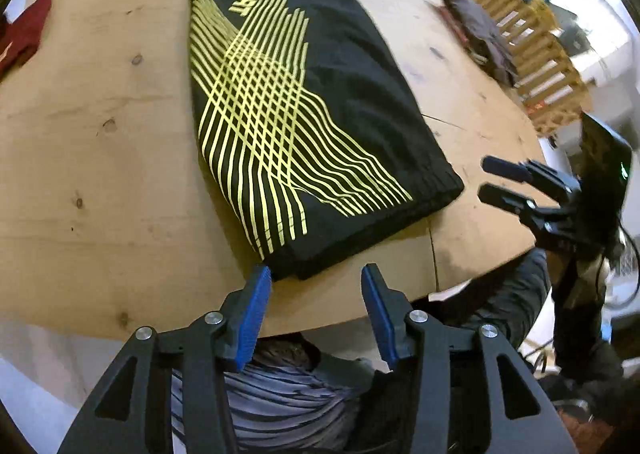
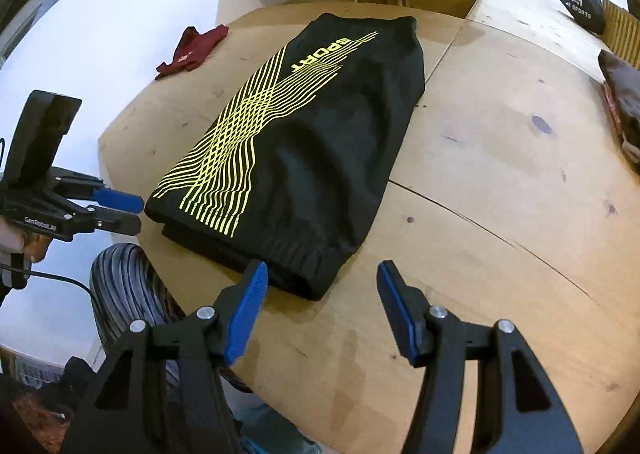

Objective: Fold clothes
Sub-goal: 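Move both open grippers to the elastic edge of the folded pants, then close the left gripper on the pants edge while the right gripper closes beside it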

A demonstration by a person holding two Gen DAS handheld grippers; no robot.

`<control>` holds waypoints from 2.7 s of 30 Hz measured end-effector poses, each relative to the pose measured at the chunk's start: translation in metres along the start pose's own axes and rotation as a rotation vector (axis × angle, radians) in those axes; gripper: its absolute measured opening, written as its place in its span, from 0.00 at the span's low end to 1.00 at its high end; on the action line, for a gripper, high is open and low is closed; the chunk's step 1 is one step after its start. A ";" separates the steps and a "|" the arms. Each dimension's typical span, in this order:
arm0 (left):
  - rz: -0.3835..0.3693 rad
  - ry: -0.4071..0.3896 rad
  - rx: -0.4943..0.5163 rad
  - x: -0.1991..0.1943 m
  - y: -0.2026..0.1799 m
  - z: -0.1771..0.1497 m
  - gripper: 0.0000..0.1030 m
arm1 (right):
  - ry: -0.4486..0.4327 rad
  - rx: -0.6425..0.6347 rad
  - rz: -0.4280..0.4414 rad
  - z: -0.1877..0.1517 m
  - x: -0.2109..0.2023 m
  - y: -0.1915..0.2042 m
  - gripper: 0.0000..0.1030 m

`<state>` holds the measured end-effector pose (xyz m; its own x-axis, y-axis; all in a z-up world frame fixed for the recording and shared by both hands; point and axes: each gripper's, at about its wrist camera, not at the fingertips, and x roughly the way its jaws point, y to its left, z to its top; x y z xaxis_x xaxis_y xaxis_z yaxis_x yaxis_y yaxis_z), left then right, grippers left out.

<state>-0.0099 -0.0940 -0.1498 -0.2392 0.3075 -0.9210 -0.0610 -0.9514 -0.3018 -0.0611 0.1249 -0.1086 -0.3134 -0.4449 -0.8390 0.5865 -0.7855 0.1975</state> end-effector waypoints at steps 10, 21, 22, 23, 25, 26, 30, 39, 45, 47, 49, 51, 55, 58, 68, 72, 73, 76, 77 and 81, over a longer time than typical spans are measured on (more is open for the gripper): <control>0.212 -0.027 0.488 -0.005 -0.069 -0.026 0.45 | 0.038 -0.019 0.106 0.001 0.016 -0.007 0.55; 0.292 0.080 0.833 0.025 -0.076 -0.018 0.52 | 0.077 -0.028 0.139 0.002 0.015 0.009 0.55; 0.292 0.089 0.838 0.028 -0.074 -0.017 0.52 | 0.081 -0.022 0.141 0.002 0.014 0.009 0.55; 0.293 0.097 0.842 0.031 -0.073 -0.016 0.52 | 0.083 -0.017 0.138 0.003 0.013 0.008 0.55; 0.296 0.109 0.852 0.036 -0.070 -0.017 0.52 | 0.087 -0.014 0.126 0.004 0.012 0.008 0.55; 0.299 0.112 0.865 0.037 -0.070 -0.018 0.52 | 0.090 -0.013 0.123 0.004 0.011 0.007 0.55; 0.311 0.099 0.956 0.041 -0.073 -0.026 0.54 | 0.116 0.002 0.128 0.005 0.017 0.009 0.55; 0.319 0.046 0.964 0.034 -0.074 -0.030 0.55 | 0.139 0.002 0.104 0.001 0.022 0.010 0.55; 0.354 0.007 1.005 0.031 -0.080 -0.039 0.63 | 0.142 -0.012 0.084 -0.006 0.020 0.013 0.55; 0.342 0.008 0.993 0.030 -0.080 -0.038 0.63 | 0.138 -0.035 0.069 -0.008 0.019 0.016 0.55; 0.312 0.021 0.980 0.030 -0.077 -0.035 0.54 | 0.132 -0.059 0.054 -0.008 0.018 0.020 0.55; 0.297 0.025 0.974 0.032 -0.078 -0.037 0.34 | 0.110 -0.079 0.026 -0.006 0.017 0.022 0.55; 0.255 0.039 0.938 0.030 -0.073 -0.034 0.29 | 0.099 -0.119 -0.033 -0.001 0.024 0.028 0.55; 0.246 0.035 0.943 0.027 -0.073 -0.036 0.24 | 0.098 -0.179 -0.039 -0.001 0.031 0.036 0.55; 0.190 0.030 0.895 0.021 -0.067 -0.034 0.20 | 0.056 -0.227 0.026 -0.003 0.039 0.037 0.53; 0.190 0.036 0.912 0.020 -0.068 -0.035 0.20 | 0.069 -0.280 -0.026 -0.010 0.037 0.041 0.53; 0.193 0.037 0.922 0.021 -0.068 -0.036 0.20 | 0.077 -0.290 -0.048 -0.010 0.039 0.041 0.53; 0.188 0.045 0.931 0.029 -0.066 -0.018 0.20 | 0.095 -0.277 -0.085 -0.009 0.047 0.036 0.53; 0.187 0.046 0.929 0.029 -0.066 -0.018 0.20 | 0.089 -0.262 -0.081 -0.007 0.047 0.034 0.53; 0.183 0.050 0.931 0.030 -0.067 -0.019 0.20 | 0.043 -0.222 -0.084 0.000 0.045 0.030 0.53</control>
<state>0.0052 -0.0208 -0.1615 -0.2806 0.1323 -0.9507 -0.7798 -0.6088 0.1455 -0.0578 0.0815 -0.1407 -0.3383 -0.3595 -0.8697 0.7113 -0.7027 0.0138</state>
